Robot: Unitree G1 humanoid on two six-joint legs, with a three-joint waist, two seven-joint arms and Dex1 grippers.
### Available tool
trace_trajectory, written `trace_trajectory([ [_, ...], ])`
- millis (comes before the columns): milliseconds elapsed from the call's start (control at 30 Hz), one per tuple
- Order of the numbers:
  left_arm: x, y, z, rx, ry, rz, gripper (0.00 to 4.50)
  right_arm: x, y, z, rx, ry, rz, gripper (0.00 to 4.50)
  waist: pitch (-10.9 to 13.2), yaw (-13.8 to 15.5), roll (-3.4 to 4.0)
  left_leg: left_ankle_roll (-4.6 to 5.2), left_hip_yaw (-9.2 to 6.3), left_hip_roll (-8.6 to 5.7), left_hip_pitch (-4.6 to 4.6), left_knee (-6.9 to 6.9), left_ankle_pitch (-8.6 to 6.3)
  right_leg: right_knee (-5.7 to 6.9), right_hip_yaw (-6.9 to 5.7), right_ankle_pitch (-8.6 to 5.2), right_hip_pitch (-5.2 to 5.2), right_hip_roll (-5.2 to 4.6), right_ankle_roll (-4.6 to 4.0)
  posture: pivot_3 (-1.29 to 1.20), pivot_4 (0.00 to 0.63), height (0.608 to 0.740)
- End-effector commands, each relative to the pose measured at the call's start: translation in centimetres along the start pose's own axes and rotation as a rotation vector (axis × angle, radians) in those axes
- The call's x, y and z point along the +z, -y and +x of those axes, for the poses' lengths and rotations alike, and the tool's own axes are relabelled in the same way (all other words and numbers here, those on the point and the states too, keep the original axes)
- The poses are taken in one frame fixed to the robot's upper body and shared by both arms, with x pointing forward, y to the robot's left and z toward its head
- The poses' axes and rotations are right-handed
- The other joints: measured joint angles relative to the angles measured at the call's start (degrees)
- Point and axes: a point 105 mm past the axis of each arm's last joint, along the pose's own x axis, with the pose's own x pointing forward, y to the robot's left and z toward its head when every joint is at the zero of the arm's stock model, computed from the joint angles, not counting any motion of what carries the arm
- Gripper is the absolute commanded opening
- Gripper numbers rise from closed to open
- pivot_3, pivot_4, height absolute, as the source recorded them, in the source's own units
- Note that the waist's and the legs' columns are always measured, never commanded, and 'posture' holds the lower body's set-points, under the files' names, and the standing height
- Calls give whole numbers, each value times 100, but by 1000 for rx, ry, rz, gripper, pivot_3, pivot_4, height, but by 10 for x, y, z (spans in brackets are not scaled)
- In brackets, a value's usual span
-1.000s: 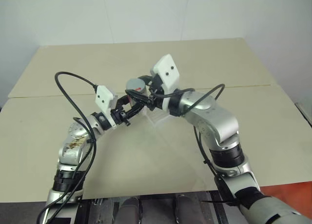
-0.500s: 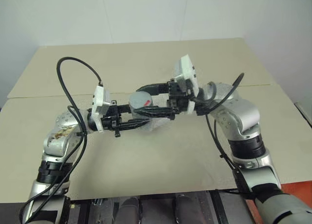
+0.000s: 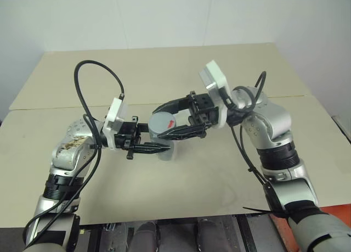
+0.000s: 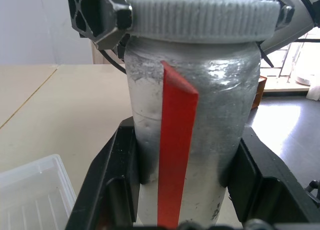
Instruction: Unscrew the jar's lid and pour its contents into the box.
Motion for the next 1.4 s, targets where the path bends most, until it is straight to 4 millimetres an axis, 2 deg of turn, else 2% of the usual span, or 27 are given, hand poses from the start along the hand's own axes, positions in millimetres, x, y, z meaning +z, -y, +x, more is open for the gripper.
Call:
trace_trajectory([
  [33,13,8,10,-65,35,55,1957,1,4,8,-47,-21,-35,3161,0,-1,0,0,0,0,0,0,0,0,0,0,0,0,0,0,150,740],
  [167,9,4,5,6,27,47,1957,9,8,4,-121,15,-45,4399,0,-2,0,0,0,1,0,0,0,3,1,0,-2,0,0,0,150,740],
  [200,8,2,2,32,20,50,1957,10,10,2,-152,19,-48,4460,0,0,0,-1,0,1,0,0,0,4,1,0,-2,0,0,0,150,740],
  [367,3,-7,-9,145,8,49,1957,14,15,-9,-265,39,-59,4460,0,7,0,0,-2,0,-1,0,0,4,1,0,-2,-2,0,0,150,740],
  [600,0,-20,-18,306,11,57,1957,16,12,-18,-352,56,-64,4460,0,8,0,1,-2,0,-1,0,-1,4,1,0,-3,-2,0,0,150,740],
  [800,-4,-40,-28,525,9,86,1957,21,17,-25,-510,67,-114,4460,0,8,0,3,-1,1,-2,0,-1,4,3,0,-2,-2,0,0,150,740],
  [967,-14,-55,-27,710,-28,115,1957,28,27,-15,-671,61,-181,4460,0,7,0,2,0,1,-2,-3,-1,6,6,0,-6,-2,0,0,150,740],
  [1067,-14,-58,-24,753,-9,111,1957,23,37,-8,-757,21,-210,4460,0,7,0,0,2,-1,-2,-1,0,8,8,0,-6,-2,0,0,150,740],
  [1233,-13,-57,-18,765,4,106,1957,8,47,6,-809,-58,-220,4460,0,4,0,-9,3,-2,-2,-3,5,10,9,0,-8,-2,0,0,150,740],
  [1400,-12,-55,-16,762,11,105,1957,2,56,11,-851,-80,-196,4460,0,3,0,-10,4,-2,-2,-2,6,9,9,0,-8,-2,0,0,150,740],
])
